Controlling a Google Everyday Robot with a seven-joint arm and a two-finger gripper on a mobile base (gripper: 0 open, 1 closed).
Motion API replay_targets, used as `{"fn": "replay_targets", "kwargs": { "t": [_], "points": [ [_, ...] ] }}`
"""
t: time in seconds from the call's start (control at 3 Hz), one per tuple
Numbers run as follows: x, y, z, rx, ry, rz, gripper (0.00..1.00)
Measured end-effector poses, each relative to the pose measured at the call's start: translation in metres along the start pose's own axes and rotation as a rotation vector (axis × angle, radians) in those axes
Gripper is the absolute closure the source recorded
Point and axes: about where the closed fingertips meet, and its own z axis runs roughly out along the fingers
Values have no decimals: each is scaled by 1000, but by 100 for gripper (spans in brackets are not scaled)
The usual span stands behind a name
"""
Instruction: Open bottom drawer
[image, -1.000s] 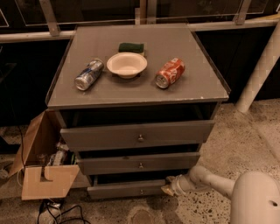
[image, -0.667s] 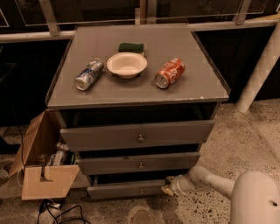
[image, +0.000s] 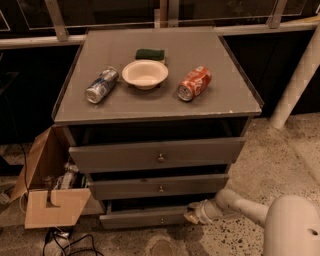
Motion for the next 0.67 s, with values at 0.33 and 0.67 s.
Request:
{"fn": "replay_targets", "kwargs": {
  "t": [0.33, 0.67],
  "points": [
    [0, -2, -1, 1, 0, 0, 100],
    [2, -3, -4, 5, 3, 2, 100]
  ]
}}
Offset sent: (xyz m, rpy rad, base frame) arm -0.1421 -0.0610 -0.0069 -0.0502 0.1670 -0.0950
